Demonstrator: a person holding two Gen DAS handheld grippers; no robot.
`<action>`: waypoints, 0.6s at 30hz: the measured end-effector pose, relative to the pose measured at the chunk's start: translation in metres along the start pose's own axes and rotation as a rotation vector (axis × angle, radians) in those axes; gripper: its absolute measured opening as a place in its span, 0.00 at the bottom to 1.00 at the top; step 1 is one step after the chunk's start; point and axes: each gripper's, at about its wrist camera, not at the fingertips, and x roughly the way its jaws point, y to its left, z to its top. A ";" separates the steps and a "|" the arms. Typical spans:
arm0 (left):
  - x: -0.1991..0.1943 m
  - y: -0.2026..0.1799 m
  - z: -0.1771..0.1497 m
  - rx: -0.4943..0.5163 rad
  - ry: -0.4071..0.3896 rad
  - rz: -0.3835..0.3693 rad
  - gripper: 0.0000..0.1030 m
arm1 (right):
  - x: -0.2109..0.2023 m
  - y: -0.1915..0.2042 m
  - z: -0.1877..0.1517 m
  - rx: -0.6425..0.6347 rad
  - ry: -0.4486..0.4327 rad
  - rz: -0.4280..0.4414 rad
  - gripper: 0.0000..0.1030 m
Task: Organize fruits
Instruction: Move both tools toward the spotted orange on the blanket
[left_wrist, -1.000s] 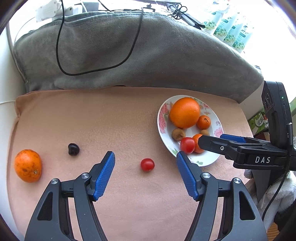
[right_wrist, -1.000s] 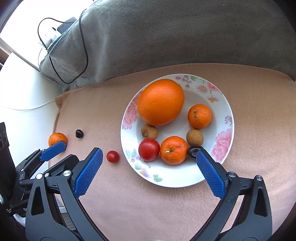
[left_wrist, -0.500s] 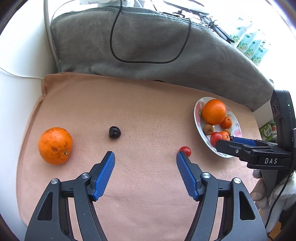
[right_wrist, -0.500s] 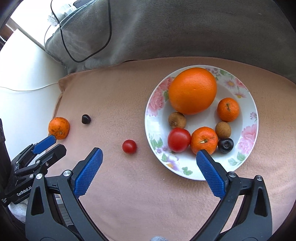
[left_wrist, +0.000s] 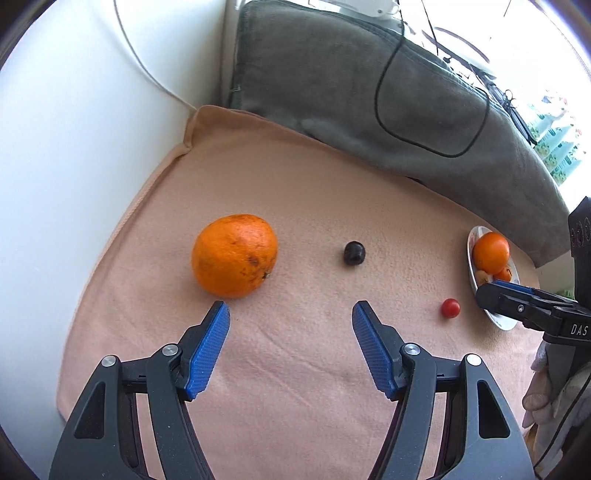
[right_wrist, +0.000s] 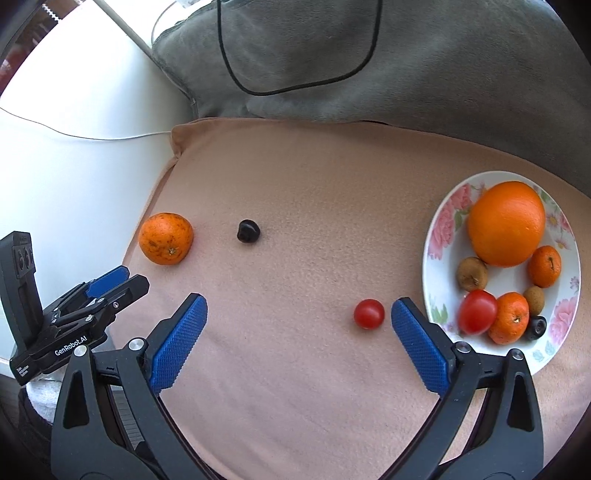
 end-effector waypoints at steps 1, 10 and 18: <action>0.000 0.006 -0.001 -0.014 -0.001 0.001 0.67 | 0.003 0.006 0.003 -0.009 0.002 0.005 0.93; 0.003 0.041 -0.004 -0.079 -0.002 -0.014 0.67 | 0.037 0.060 0.021 -0.090 0.030 0.071 0.83; 0.019 0.061 -0.005 -0.120 0.008 -0.068 0.67 | 0.071 0.096 0.039 -0.142 0.069 0.130 0.83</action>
